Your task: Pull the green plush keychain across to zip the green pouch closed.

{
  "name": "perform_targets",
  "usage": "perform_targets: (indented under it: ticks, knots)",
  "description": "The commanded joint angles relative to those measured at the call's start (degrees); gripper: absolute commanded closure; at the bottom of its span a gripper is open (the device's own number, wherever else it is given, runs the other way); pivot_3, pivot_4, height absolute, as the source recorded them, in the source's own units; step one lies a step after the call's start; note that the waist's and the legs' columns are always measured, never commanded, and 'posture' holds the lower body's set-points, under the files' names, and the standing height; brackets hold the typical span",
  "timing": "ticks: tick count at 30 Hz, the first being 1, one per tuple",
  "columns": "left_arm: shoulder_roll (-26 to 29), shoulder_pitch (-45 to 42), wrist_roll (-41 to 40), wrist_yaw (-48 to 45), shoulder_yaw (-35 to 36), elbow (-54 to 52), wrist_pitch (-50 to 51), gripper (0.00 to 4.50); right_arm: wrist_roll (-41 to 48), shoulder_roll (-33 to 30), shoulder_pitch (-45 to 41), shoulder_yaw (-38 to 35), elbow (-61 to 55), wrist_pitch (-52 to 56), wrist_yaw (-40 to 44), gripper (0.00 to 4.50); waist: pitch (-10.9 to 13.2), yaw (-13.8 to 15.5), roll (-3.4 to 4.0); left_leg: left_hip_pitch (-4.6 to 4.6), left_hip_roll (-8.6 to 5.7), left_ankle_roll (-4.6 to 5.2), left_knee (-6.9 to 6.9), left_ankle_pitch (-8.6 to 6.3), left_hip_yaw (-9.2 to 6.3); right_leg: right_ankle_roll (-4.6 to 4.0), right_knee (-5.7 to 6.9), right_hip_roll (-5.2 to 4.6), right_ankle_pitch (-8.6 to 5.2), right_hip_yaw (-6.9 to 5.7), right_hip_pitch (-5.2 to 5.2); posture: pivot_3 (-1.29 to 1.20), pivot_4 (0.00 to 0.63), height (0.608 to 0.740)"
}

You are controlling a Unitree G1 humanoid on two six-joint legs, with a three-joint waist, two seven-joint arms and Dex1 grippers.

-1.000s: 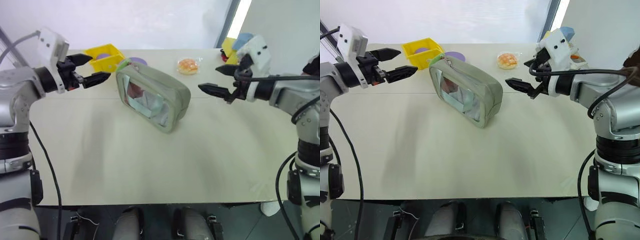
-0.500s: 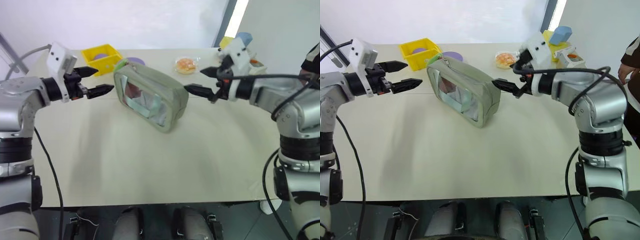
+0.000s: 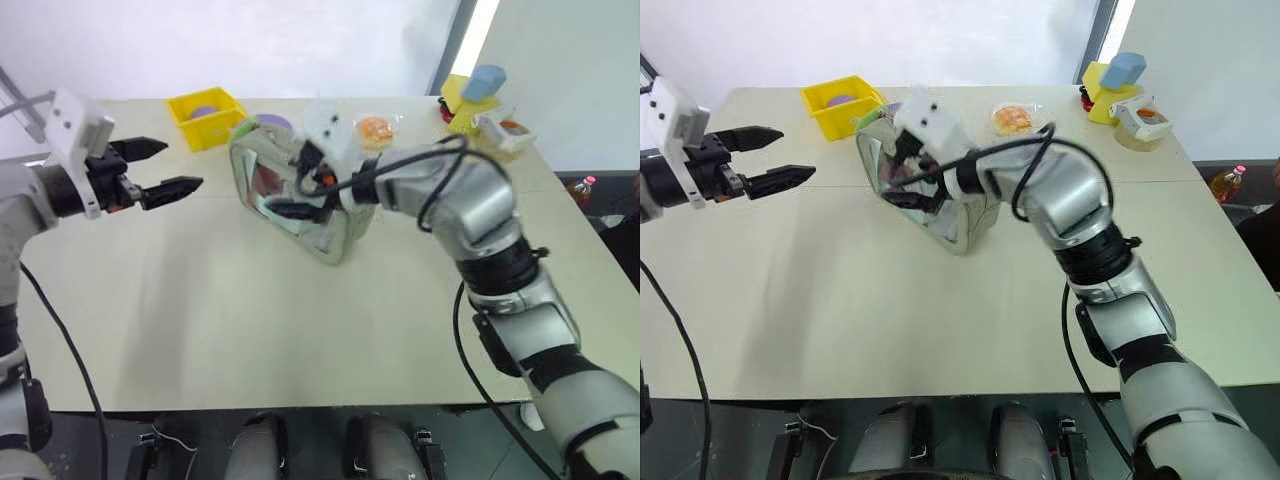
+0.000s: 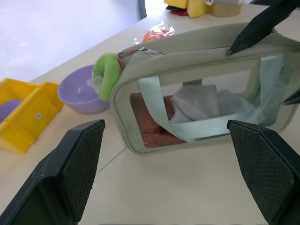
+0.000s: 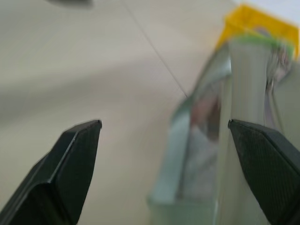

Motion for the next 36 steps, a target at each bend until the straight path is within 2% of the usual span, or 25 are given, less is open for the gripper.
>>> perform_targets:
  ticks: [1,4,5,11,17,24,27,32,36]
  knots:
    - [0.3,0.6,-2.3,1.8,3.0,-4.4,1.4,0.03,-3.5,-0.6,-0.5,-0.4,1.6,-4.3,1.7,0.0,0.0,-0.1,0.0,0.0,0.01,0.0,0.0,0.0,0.0,0.0,0.0,0.0,0.0,0.0,0.0,0.0,0.15,0.739]
    - [0.0,1.3,-2.8,3.0,3.1,-5.0,1.4,0.0,-5.1,-0.7,-1.0,-1.7,2.8,-5.7,2.4,0.75,0.0,-0.1,0.0,0.01,0.01,-0.01,0.0,0.0,-0.01,0.0,0.01,0.01,0.0,0.01,0.0,0.0,0.15,0.739]
    - [-0.1,1.2,-2.9,3.3,2.8,-4.8,1.1,0.0,-4.5,0.0,-1.6,-3.5,2.7,-5.4,1.9,1.24,0.0,-0.1,0.0,0.02,0.01,-0.01,0.0,0.01,-0.01,0.0,0.01,0.0,0.0,0.0,0.0,0.0,0.15,0.739]
    - [0.1,-0.8,-2.9,3.2,1.4,-2.3,-0.5,0.0,0.3,3.7,-4.5,-12.6,0.6,1.0,0.2,1.24,0.0,0.0,0.0,0.0,0.01,-0.02,-0.01,0.01,0.0,0.0,0.03,0.01,0.0,0.0,0.0,0.0,0.15,0.739]
    - [0.1,-3.0,-1.8,2.9,-0.2,0.5,-3.0,0.0,-4.0,3.7,-0.6,-7.6,1.0,0.4,0.2,1.24,0.0,0.0,0.0,0.02,0.0,-0.02,0.0,0.01,0.12,0.0,0.02,0.01,0.0,0.0,0.01,0.0,0.15,0.739]
    - [0.5,-3.0,-2.1,2.7,-0.4,0.3,-2.8,0.0,-4.2,3.0,0.6,-5.4,-1.2,2.9,3.2,1.24,0.0,-0.2,0.0,0.03,0.02,-0.04,-0.02,0.02,0.11,0.0,0.04,0.04,0.0,0.0,0.01,0.0,0.15,0.739]
    - [0.5,-2.9,-2.2,2.9,-0.3,0.0,-2.7,0.0,-4.2,1.2,0.6,-5.6,-1.9,-0.5,6.5,1.99,0.0,-0.1,0.0,0.02,0.02,-0.03,-0.02,0.02,0.12,0.0,0.03,0.04,0.0,0.0,0.01,0.0,0.15,0.739]
    - [0.5,-2.5,-1.9,2.9,-0.4,0.1,-3.0,0.0,-8.0,-6.2,-0.1,-2.3,-0.9,-12.6,16.0,4.45,0.0,0.2,0.0,0.01,0.0,-0.03,-0.01,0.01,0.12,0.0,0.01,0.03,0.0,0.0,0.01,0.0,0.15,0.739]
    - [1.0,-2.4,-1.5,2.5,-0.2,0.7,-3.3,0.0,-9.1,-10.2,-1.7,-2.3,2.6,-21.2,23.5,4.45,0.0,0.1,0.0,0.01,-0.01,-0.02,0.0,0.01,0.13,0.0,-0.03,0.03,0.0,0.0,0.01,0.0,0.15,0.739]
